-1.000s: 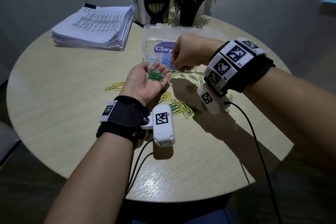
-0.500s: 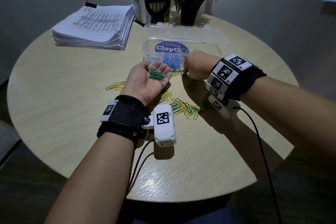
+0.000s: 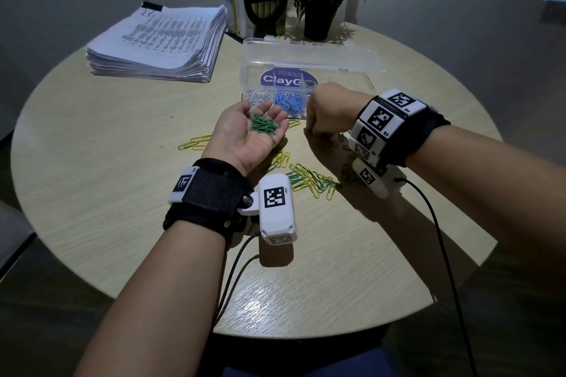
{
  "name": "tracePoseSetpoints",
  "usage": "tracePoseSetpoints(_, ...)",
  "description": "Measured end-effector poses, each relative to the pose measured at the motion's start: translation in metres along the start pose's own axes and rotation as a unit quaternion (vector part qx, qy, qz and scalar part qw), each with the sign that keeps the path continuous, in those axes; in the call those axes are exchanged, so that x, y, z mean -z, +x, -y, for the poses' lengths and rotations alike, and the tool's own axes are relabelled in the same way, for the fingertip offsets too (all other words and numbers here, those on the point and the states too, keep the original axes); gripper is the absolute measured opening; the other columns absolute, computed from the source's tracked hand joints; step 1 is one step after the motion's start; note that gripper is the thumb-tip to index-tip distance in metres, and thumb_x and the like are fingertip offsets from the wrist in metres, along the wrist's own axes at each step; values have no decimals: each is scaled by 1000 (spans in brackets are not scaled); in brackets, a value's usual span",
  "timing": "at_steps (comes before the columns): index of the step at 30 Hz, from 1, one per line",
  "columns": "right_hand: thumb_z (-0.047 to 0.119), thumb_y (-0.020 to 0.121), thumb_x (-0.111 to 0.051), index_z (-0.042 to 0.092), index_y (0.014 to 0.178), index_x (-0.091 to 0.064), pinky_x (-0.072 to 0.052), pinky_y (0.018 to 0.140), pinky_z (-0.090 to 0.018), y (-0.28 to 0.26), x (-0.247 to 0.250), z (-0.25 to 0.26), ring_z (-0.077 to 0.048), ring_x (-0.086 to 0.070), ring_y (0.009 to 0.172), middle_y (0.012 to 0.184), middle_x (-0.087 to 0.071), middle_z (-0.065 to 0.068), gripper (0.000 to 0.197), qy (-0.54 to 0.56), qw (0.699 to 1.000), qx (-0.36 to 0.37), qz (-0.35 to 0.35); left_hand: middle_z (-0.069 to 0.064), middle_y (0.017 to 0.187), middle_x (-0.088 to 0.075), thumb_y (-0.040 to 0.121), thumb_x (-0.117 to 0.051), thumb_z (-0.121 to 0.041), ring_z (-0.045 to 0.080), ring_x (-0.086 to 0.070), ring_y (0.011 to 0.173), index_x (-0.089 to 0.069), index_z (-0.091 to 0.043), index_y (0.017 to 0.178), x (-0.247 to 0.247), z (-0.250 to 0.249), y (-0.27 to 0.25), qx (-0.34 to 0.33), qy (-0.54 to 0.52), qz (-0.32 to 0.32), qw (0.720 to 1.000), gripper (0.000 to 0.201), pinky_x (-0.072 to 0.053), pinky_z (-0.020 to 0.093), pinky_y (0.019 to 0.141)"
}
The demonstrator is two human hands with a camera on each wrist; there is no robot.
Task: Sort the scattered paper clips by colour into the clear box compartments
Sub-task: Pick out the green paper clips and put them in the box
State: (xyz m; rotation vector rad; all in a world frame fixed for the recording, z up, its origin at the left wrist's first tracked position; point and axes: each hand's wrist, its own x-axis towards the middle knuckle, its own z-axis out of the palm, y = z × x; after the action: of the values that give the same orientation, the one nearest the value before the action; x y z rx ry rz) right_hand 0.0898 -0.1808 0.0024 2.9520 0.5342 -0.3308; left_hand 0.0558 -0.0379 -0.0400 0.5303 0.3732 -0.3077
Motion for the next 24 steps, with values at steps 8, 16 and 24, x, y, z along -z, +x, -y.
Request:
tracePoseSetpoints(8, 25, 86, -66, 4, 62, -52, -31, 45, -25, -3, -2, -15, -15, -35, 49, 55, -38, -5, 35, -26, 994, -106, 23, 15, 84, -56, 103, -28, -29, 24, -57, 82, -56, -2, 91, 1, -1, 0, 3, 1, 1, 1000, 41, -47, 37, 82)
tracePoseSetpoints(16, 17, 87, -64, 1, 78, -63, -32, 47, -24, -3, -1, -17, -16, -36, 52, 60, -45, -9, 18, 19, 993, -116, 34, 15, 85, -57, 102, -28, -29, 25, -57, 84, -56, -1, 91, 1, -1, -1, 2, -1, 1, 1000, 41, -47, 37, 83)
tracePoseSetpoints(24, 25, 81, -73, -1, 108, -67, -41, 58, -27, 4, 0, -6, -21, -53, 79, 91, -63, -11, 38, 32, 995, -91, 19, 14, 85, -57, 103, -28, -30, 24, -57, 85, -56, -2, 90, 0, 0, -2, 2, 1, -2, 1000, 42, -47, 37, 83)
